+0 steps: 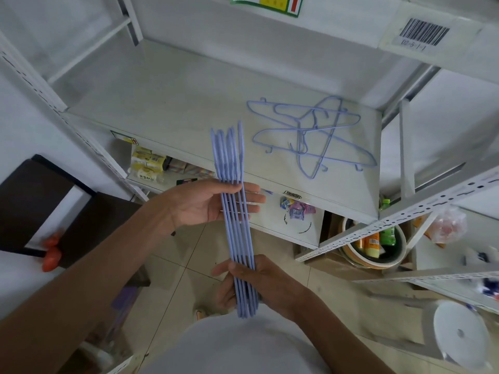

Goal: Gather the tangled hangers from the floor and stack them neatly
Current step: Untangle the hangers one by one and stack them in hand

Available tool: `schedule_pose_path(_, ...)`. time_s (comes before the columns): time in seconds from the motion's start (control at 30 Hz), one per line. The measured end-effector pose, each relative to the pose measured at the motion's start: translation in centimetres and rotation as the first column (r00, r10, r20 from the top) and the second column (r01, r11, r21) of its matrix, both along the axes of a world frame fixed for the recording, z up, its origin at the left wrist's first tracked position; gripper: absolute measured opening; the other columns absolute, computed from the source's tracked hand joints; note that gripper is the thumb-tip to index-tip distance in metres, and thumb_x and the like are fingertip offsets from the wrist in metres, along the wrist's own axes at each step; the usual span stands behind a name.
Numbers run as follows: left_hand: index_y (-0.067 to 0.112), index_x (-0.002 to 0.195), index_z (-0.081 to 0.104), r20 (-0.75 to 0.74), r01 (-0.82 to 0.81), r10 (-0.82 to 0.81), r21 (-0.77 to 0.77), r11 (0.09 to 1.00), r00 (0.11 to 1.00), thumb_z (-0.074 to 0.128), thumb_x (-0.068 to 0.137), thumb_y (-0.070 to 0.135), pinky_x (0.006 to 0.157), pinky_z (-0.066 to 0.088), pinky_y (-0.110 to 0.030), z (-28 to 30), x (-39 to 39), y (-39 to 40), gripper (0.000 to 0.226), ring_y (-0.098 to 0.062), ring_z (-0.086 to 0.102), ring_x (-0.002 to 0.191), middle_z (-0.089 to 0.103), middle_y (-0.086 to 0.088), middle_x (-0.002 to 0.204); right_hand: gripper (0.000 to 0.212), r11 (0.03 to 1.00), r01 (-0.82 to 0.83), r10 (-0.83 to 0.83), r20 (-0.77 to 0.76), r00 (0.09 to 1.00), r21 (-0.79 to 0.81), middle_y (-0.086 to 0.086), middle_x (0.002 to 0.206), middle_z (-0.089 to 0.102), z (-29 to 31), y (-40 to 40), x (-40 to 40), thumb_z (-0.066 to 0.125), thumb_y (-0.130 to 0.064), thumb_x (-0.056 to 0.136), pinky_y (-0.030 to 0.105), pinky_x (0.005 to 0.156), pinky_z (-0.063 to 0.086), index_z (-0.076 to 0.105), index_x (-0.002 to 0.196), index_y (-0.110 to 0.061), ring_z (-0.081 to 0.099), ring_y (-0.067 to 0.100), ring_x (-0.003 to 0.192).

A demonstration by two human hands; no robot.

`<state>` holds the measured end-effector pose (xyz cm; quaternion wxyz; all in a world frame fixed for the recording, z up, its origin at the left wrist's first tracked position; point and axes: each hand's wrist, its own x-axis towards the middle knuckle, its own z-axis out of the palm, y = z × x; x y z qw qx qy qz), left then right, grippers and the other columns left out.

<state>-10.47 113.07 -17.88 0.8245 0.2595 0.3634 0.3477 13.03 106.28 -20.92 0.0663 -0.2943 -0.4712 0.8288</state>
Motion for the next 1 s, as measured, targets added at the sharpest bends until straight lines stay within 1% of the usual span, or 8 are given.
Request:
schedule_pose_path(0.17, -0.002, 0.144, 0.055, -0.025, 0.115, -0.116, -0.033, 0.993, 0.993, 0.061, 0.099, 0.015, 0.113, 0.047, -0.048, -0.1, 0.1, 0.8, 0.049, -0.037, 0.057, 0.138, 0.058, -0.023, 0.148, 0.034, 0.996, -0.051, 0.051, 0.001, 0.999, -0.070, 0.010, 0.114, 0.077, -0.9, -0.9, 1.1, 0.052, -0.035, 0.109, 0.037, 0.096, 0.058, 0.067, 0.132, -0.015, 0.074, 0.025, 0.105)
schedule_pose_path(0.3, -0.001, 0.145, 0.055, -0.050, 0.108, -0.112, -0.076, 0.991, 0.992, 0.057, 0.099, 0.012, 0.112, 0.047, -0.047, -0.8, 0.4, 1.1, 0.047, -0.034, 0.059, 0.136, 0.061, -0.020, 0.146, 0.035, 0.996, -0.010, 0.012, 0.020, 1.000, -0.092, 0.014, 0.123, 0.074, -1.6, -1.5, 2.0, 0.054, -0.033, 0.108, 0.035, 0.101, 0.055, 0.065, 0.136, -0.015, 0.071, 0.026, 0.114)
schedule_pose_path(0.43, -0.005, 0.141, 0.057, -0.019, 0.130, -0.132, -0.071, 0.989, 0.991, 0.066, 0.094, 0.013, 0.109, 0.051, -0.046, -1.2, 1.6, 1.0, 0.051, -0.035, 0.063, 0.130, 0.063, -0.022, 0.142, 0.035, 0.995, 0.003, -0.001, 0.023, 1.000, -0.100, 0.017, 0.127, 0.072, -1.9, -2.0, 2.7, 0.057, -0.028, 0.107, 0.033, 0.102, 0.054, 0.064, 0.138, -0.014, 0.070, 0.025, 0.117)
schedule_pose_path(0.53, -0.006, 0.136, 0.062, 0.052, 0.100, -0.095, -0.096, 0.990, 0.994, 0.078, 0.087, 0.016, 0.103, 0.057, -0.042, -2.5, 1.8, 1.1, 0.055, -0.037, 0.066, 0.126, 0.063, -0.027, 0.141, 0.043, 0.989, 0.103, -0.102, 0.007, 0.995, -0.104, 0.019, 0.133, 0.068, -2.4, 0.0, 4.8, 0.066, -0.030, 0.101, 0.043, 0.107, 0.051, 0.063, 0.138, -0.010, 0.066, 0.031, 0.125)
schedule_pose_path(0.67, 0.000, 0.138, 0.063, 0.052, 0.096, -0.091, -0.099, 0.990, 0.995, 0.073, 0.095, 0.021, 0.107, 0.054, -0.044, -3.2, 1.8, 1.5, 0.049, -0.038, 0.062, 0.131, 0.061, -0.026, 0.144, 0.057, 0.974, 0.203, -0.210, -0.063, 0.976, -0.102, 0.029, 0.141, 0.058, -1.2, 5.4, 9.8, 0.064, -0.034, 0.101, 0.043, 0.108, 0.049, 0.051, 0.147, -0.004, 0.057, 0.043, 0.133)
schedule_pose_path(0.77, 0.000, 0.136, 0.064, 0.002, 0.042, -0.042, -0.102, 0.994, 0.999, 0.077, 0.092, 0.023, 0.105, 0.055, -0.043, -2.8, 2.4, 2.0, 0.052, -0.038, 0.062, 0.132, 0.061, -0.026, 0.143, 0.043, 0.958, 0.287, -0.287, 0.036, 0.957, 0.007, 0.027, 0.135, 0.064, -0.6, 10.5, 13.1, 0.051, -0.032, 0.107, 0.041, 0.104, 0.054, 0.057, 0.143, -0.009, 0.061, 0.043, 0.128)
schedule_pose_path(0.9, 0.001, 0.131, 0.069, -0.061, -0.013, 0.004, -0.139, 0.990, 0.998, 0.090, 0.076, 0.028, 0.102, 0.057, -0.044, -2.0, 3.4, 2.7, 0.065, -0.038, 0.064, 0.129, 0.065, -0.025, 0.139, 0.036, 0.906, 0.417, -0.424, 0.218, 0.879, 0.080, 0.025, 0.120, 0.073, -1.1, 19.1, 15.0, 0.048, -0.020, 0.104, 0.043, 0.100, 0.057, 0.063, 0.132, -0.004, 0.071, 0.040, 0.114)
schedule_pose_path(1.0, -0.005, 0.137, 0.062, -0.148, -0.172, 0.141, -0.223, 0.959, 0.979, 0.072, 0.091, 0.018, 0.106, 0.053, -0.055, -2.8, 4.2, 3.5, 0.052, -0.043, 0.064, 0.127, 0.062, -0.030, 0.140, 0.030, 0.859, 0.489, -0.512, 0.265, 0.817, 0.153, 0.025, 0.114, 0.075, -1.4, 26.2, 14.6, 0.048, -0.017, 0.104, 0.040, 0.090, 0.060, 0.066, 0.122, -0.001, 0.075, 0.038, 0.102)
